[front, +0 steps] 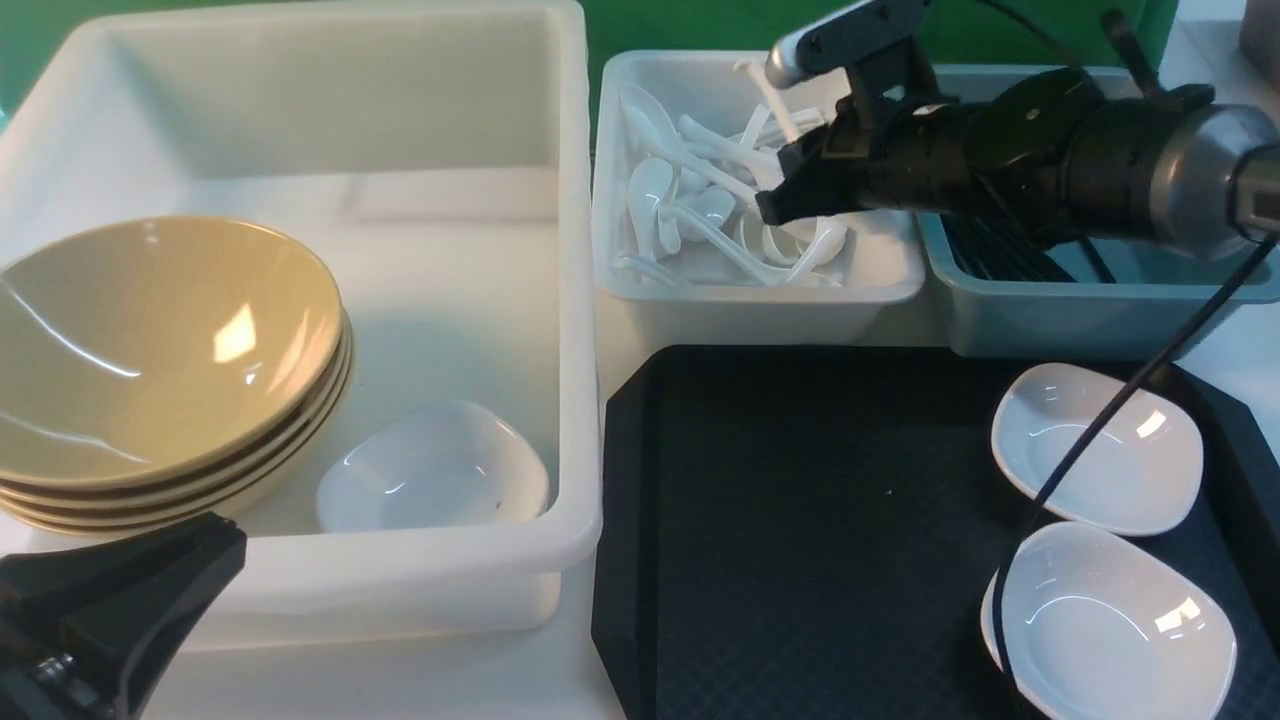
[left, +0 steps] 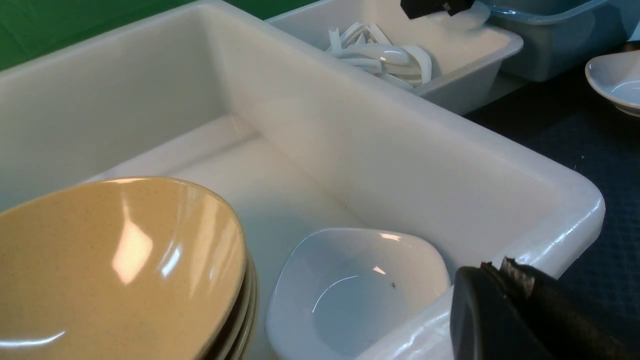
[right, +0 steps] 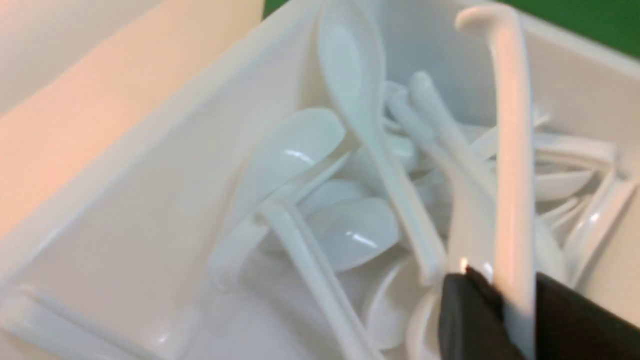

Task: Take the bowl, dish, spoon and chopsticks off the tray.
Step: Use the right arm to put the soup spoon into the small storage box in the middle, then use the right arm to grab the plate

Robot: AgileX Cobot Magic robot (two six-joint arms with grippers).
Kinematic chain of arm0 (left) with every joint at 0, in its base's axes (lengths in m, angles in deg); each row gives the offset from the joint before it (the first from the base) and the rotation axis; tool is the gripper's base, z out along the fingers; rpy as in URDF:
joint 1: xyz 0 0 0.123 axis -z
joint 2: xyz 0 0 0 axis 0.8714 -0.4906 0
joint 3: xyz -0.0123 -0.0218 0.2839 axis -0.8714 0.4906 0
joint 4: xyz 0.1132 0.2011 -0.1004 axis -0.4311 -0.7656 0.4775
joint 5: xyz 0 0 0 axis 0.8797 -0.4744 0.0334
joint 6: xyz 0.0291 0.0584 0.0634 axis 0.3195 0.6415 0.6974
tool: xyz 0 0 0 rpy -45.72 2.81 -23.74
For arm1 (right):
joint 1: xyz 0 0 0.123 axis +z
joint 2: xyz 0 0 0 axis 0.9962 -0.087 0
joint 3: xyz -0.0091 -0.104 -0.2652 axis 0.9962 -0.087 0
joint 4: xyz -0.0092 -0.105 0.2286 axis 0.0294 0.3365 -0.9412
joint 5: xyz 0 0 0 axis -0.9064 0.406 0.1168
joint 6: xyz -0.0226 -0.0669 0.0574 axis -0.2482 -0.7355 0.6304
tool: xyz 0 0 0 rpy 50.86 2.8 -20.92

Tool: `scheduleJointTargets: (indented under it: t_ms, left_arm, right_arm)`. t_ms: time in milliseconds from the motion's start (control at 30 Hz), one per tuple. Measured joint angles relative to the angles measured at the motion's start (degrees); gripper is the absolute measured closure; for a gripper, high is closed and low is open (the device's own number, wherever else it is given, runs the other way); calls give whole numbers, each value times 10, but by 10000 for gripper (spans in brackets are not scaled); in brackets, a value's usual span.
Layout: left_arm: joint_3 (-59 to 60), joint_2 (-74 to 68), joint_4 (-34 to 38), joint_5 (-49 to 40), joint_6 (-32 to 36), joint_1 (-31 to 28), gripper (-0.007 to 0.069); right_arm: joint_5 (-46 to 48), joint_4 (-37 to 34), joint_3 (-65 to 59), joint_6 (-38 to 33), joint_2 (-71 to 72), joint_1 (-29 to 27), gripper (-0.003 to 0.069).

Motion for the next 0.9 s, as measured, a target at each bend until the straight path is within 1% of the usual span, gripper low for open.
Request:
scheduleJointTargets:
  t_ms: [67,100,133,167,200,267,333,367,400,433,467,500,533,567,600,633,667,700,767,800,833,867,900]
  left_arm:
    - [6,0,0,8,0,0,633]
    - [7,0,0,8,0,0,633]
    - [10,0,0,13,0,0,633]
    - [11,0,0,13,0,0,633]
    - [11,0,0,14,0,0,633]
    - [11,0,3,15,0,0,633]
    - [11,0,11,16,0,0,633]
    - [11,0,18,18,0,0,633]
    - [11,0,22,19,0,0,633]
    - [11,0,30,22,0,0,633]
    - [11,0,30,22,0,0,633]
    - [11,0,33,22,0,0,633]
    - [11,0,40,24,0,0,633]
    - [11,0,41,24,0,0,633]
    - [11,0,46,24,0,0,633]
    - [11,0,47,26,0,0,633]
    - [11,0,47,26,0,0,633]
    - [11,0,50,29,0,0,633]
    - [11,0,51,31,0,0,633]
    - [11,0,51,31,0,0,633]
    - [11,0,51,33,0,0,633]
    - [11,0,51,35,0,0,633]
    - [11,0,51,35,0,0,633]
  right_arm:
    - [6,0,4,6,5,0,398]
    - [7,0,5,7,8,0,381]
    - [22,0,5,10,22,-3,314]
    - [48,4,5,10,45,-8,262]
    - [58,6,5,10,49,-9,255]
    - [107,12,5,11,87,-20,208]
    - [194,32,5,22,143,-44,183]
    - [224,46,7,37,164,-55,181]
    - [260,71,9,68,189,-69,181]
    - [307,120,10,140,221,-90,186]
    - [314,128,10,140,225,-93,186]
    - [340,163,10,193,239,-106,193]
    - [393,229,6,266,259,-128,204]
    - [399,248,5,275,260,-134,205]
    - [452,324,-21,339,270,-159,217]
    - [477,356,-38,360,271,-169,221]
    - [481,361,-43,363,272,-173,221]
    - [508,387,-84,380,274,-186,223]
    - [530,402,-152,389,283,-196,223]
    - [531,403,-159,389,284,-196,223]
    - [529,405,-218,388,295,-196,223]
    - [523,405,-248,384,299,-196,223]
    - [518,404,-254,384,300,-196,223]
